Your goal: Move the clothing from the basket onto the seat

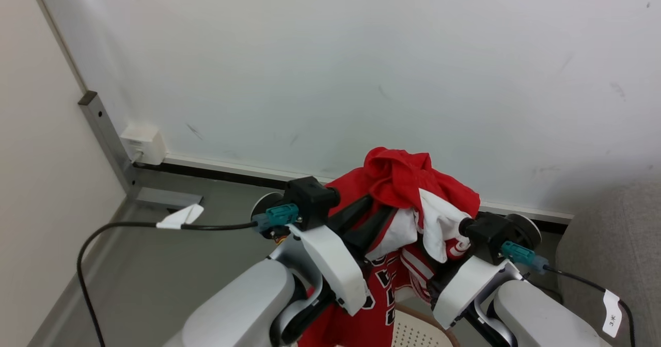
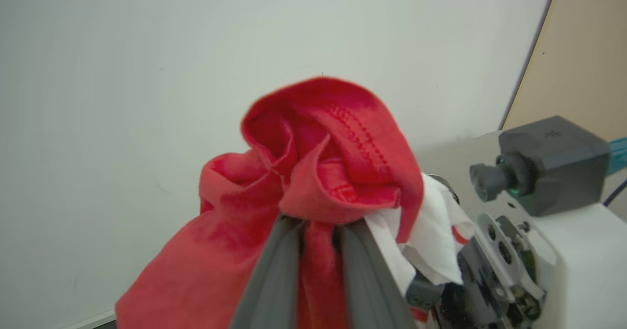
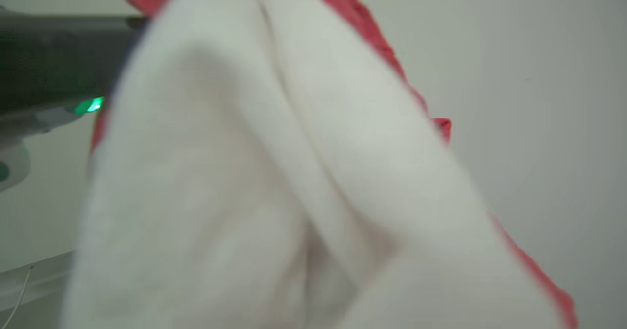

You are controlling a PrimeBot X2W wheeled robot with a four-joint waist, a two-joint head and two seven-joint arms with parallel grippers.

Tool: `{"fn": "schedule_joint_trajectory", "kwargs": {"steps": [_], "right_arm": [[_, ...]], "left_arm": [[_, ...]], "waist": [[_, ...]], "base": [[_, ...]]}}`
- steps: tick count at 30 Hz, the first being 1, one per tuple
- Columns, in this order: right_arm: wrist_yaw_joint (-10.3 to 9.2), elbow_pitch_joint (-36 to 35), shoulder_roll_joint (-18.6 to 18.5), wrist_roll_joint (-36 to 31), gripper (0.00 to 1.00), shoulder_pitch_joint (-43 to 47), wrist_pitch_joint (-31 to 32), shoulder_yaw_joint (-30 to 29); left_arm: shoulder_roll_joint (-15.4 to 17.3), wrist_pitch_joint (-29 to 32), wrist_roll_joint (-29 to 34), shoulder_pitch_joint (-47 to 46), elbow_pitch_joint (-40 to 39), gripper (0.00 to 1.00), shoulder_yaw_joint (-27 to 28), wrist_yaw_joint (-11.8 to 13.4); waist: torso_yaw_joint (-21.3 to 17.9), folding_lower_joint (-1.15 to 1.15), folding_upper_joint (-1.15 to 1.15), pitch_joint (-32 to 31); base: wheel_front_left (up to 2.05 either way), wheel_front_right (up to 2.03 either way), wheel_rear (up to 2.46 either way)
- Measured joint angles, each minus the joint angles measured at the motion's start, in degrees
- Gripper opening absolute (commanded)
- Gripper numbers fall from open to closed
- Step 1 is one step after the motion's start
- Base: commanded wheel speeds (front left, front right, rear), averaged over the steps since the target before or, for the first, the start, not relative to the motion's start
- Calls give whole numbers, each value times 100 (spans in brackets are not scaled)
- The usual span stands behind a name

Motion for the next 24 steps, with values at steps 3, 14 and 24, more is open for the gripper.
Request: {"fn": "schedule_joint_trajectory", "kwargs": {"steps": [3, 14, 24], "right_arm": [[0, -64, -67, -9, 0, 2, 0, -34], [0, -385, -226, -57, 0, 186, 1, -148], [0, -720, -305, -70, 0, 425, 3, -218]], "left_arm": [[27, -36, -15, 2, 13, 0, 37, 33], [136, -83, -63, 64, 124, 0, 80, 103], [187, -90, -151, 207, 148, 0, 57, 160]], "waist": [[-57, 0, 0, 1], [-267, 0, 0, -8], [-318, 0, 0, -60]], "base": [[0, 0, 0], [0, 0, 0], [0, 0, 0]]}}
